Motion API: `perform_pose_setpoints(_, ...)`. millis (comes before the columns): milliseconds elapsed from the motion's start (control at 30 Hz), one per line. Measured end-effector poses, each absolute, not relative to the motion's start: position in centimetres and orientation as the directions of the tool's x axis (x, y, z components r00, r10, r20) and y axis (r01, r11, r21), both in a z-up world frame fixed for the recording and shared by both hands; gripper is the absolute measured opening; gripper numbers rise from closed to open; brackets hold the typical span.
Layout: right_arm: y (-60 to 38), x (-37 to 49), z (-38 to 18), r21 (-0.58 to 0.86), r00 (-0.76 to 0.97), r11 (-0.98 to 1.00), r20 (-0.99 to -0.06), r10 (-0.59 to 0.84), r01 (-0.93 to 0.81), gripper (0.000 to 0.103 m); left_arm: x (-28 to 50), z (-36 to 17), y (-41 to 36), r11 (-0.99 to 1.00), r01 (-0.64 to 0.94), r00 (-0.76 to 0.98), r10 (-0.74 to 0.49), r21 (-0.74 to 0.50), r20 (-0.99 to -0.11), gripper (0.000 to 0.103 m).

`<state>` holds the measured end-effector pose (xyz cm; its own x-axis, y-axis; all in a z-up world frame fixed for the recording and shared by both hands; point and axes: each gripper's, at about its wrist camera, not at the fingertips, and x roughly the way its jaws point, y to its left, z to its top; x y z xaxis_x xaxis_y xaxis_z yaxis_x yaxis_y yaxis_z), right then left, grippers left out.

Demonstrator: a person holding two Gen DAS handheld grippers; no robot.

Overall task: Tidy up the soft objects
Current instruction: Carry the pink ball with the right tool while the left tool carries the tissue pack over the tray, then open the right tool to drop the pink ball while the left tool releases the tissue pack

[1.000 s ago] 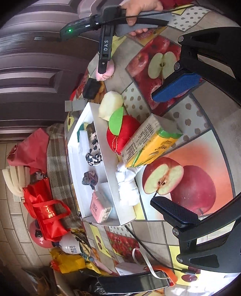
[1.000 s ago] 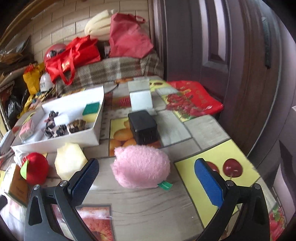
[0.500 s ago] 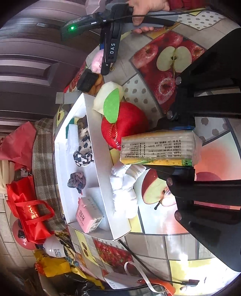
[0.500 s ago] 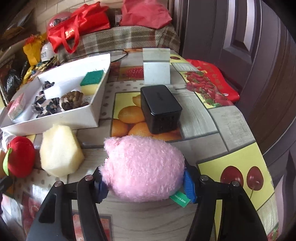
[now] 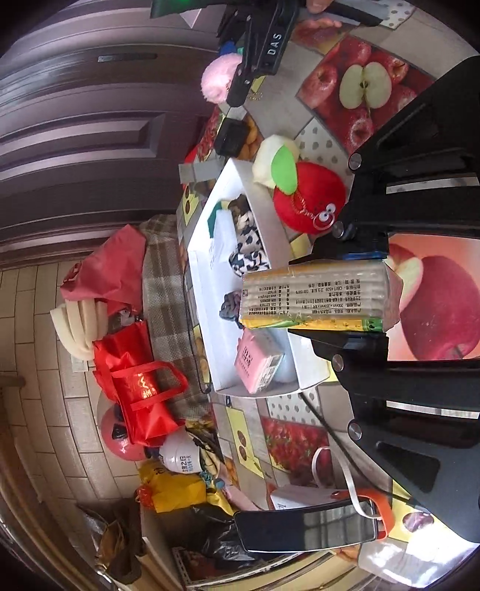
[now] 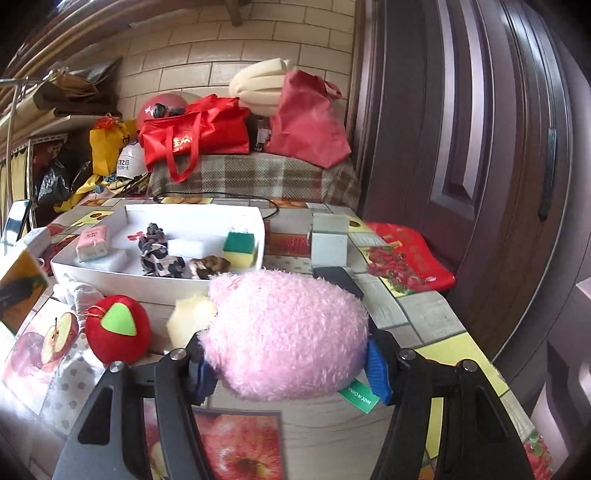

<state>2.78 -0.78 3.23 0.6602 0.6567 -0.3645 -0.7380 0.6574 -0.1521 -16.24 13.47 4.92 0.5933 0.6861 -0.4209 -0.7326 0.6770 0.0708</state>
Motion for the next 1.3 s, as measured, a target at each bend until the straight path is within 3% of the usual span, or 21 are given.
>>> perform_pose_setpoints(567,4.3,3.3,3.2,-0.092,0.630,0.648,-0.373,0.681,-0.756,0.065,-15.6,4.7,20.1,0.572,-0.821,0.518,0.742,-0.003,-0.425,0.025)
perform_pose_setpoints(1067,9.7,4.8,3.5,-0.010,0.599,0.639,-0.360,0.715,-0.769,0.065,-12.5,5.0,24.4,0.547,-0.837,0.497,0.775,0.022,-0.391,0.025)
perform_pose_setpoints(1300,14.3,5.7,2.5,-0.002,0.468,0.533,-0.482,0.741,-0.846,0.065,-9.7,4.6,27.2,0.596,-0.802,0.518,0.720,0.030,-0.462,0.025)
